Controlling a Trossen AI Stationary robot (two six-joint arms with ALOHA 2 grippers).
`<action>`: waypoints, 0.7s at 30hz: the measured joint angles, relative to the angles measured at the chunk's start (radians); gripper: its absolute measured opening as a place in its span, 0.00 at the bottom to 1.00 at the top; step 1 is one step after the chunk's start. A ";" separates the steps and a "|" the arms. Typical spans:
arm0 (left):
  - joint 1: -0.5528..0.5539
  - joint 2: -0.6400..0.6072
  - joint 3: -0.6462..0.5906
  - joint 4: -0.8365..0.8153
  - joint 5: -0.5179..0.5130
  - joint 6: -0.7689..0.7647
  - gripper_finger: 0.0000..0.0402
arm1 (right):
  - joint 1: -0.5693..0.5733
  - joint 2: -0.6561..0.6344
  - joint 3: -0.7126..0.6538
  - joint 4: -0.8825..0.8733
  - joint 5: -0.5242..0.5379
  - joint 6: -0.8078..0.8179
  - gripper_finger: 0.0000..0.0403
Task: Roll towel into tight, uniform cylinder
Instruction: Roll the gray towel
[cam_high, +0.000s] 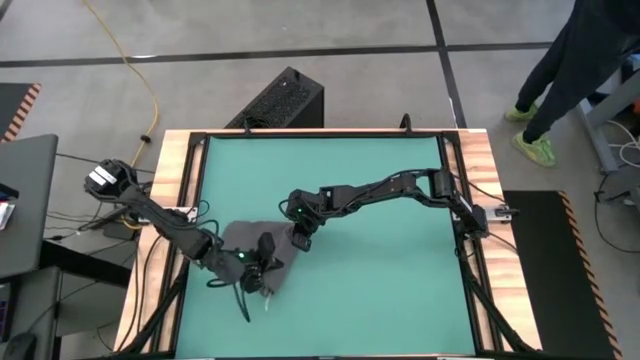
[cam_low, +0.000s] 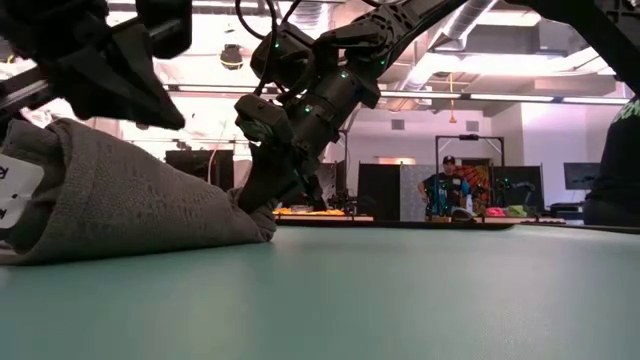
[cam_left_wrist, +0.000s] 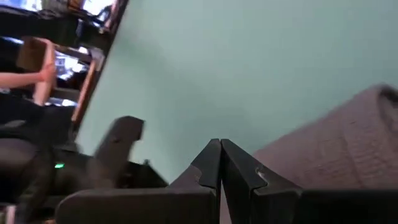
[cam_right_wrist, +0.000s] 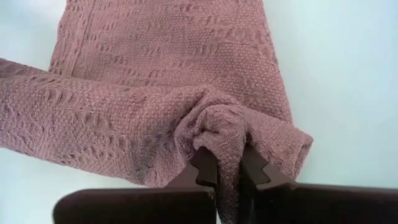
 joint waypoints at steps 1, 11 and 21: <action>-0.004 0.004 0.000 -0.001 0.006 -0.011 0.00 | 0.000 0.000 0.000 -0.003 0.000 0.000 0.08; -0.029 0.073 0.000 -0.063 0.015 -0.277 0.00 | 0.000 0.001 0.000 -0.010 -0.003 -0.002 0.08; -0.068 0.219 -0.002 -0.060 0.005 -0.395 0.00 | 0.003 -0.015 -0.002 -0.024 -0.006 -0.068 0.19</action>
